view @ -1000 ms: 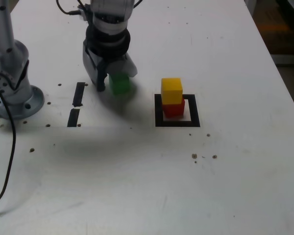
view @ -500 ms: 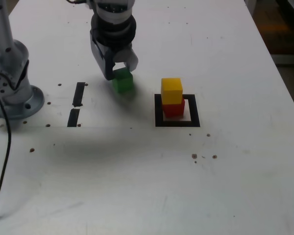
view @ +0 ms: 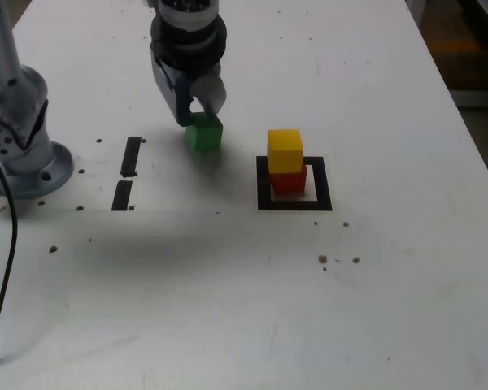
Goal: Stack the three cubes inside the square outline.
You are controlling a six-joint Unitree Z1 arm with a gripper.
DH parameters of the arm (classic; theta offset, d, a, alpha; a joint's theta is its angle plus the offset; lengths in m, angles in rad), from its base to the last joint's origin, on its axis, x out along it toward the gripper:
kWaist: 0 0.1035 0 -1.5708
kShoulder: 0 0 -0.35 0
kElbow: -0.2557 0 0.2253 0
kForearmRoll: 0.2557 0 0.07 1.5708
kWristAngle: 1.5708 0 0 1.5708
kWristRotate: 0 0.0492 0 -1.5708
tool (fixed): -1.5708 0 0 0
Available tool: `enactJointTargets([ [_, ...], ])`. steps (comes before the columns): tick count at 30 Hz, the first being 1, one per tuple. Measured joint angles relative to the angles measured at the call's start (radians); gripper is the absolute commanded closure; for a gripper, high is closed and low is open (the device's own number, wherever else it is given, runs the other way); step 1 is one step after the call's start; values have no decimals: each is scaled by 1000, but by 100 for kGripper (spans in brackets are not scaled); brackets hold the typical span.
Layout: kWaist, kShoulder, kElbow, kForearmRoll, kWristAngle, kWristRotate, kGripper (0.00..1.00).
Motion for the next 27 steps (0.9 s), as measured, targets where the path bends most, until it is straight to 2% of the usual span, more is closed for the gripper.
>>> enactJointTargets([
  [3, 0, -1, 0, 1, 0, 0, 81],
  [5, 0, -1, 1, 1, 0, 0, 74],
  [11, 0, -1, 9, 12, -8, 0, 37],
  [14, 0, -1, 13, 12, -11, 0, 25],
  [22, 0, -2, 8, 15, -16, 0, 13],
  [27, 0, -2, -3, 15, -20, 0, 11],
])
